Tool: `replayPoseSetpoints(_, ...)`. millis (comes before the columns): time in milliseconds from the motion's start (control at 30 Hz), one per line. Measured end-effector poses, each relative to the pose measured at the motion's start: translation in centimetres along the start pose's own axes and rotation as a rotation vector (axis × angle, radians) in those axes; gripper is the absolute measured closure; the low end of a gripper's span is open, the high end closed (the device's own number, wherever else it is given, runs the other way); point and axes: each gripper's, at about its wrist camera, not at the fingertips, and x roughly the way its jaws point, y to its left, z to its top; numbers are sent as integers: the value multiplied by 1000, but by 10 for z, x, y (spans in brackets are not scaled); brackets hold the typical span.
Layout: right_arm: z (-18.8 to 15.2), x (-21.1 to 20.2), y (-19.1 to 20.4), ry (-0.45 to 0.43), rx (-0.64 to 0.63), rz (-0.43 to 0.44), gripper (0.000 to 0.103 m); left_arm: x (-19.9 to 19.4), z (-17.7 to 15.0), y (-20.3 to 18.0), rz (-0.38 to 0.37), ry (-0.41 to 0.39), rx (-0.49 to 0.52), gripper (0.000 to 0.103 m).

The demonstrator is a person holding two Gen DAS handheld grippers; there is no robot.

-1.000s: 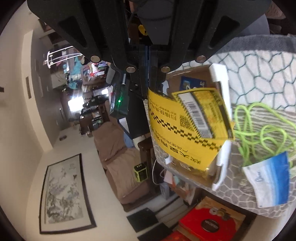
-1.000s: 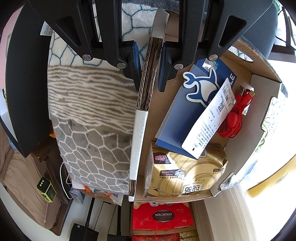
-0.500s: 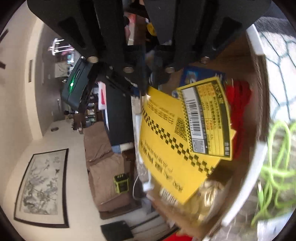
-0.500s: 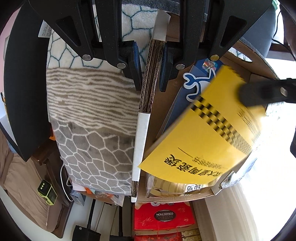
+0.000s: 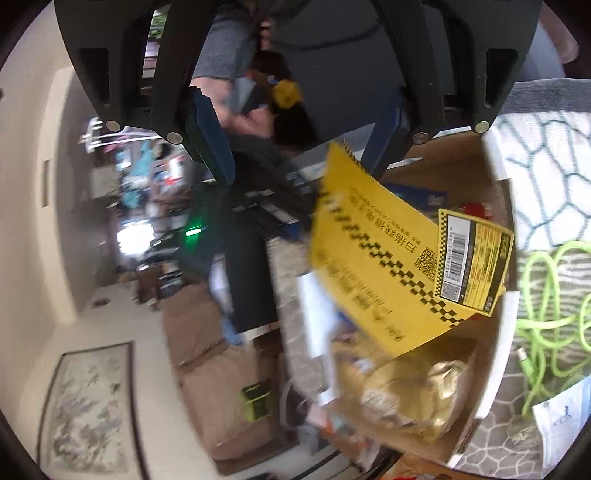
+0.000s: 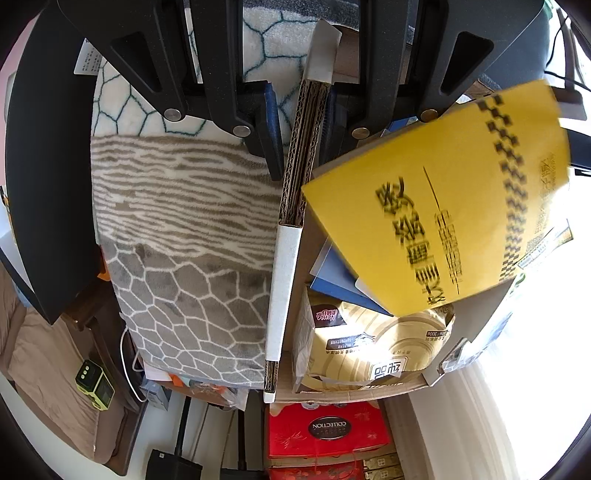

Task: Organize objects
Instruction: 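Carry the yellow booklet into the box with the left gripper and release it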

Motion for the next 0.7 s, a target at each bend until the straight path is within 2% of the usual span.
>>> replayPoseSetpoints(133,-1,-1,0,-3,2,1,86,2,-1,17,-3,5,-54,45)
replayPoseSetpoints(200,-2,-2,-1,-3,3,4,86,-3,-4,19,-16,-3,-60,44)
replayPoseSetpoints(300,-2,-6,0,-7,-1,2,86,-4,-5,17,27,-2,-35,43)
replayPoseSetpoints(400,0,-9,1,-9,-8,-7,86,4,-2,-1,144,43,73,40)
replayPoseSetpoints(500,1,-12,1,-13,-2,-8,86,10,-6,-17,334,67,212,39)
replayPoseSetpoints(533,1,-12,1,-14,-3,-8,86,11,-7,-21,371,74,248,39)
replayPoseSetpoints(567,1,-11,1,-13,-4,-10,86,11,-11,-25,395,87,285,39)
replayPoseSetpoints(700,3,-10,2,-13,-3,-13,86,2,-23,-33,382,145,348,39)
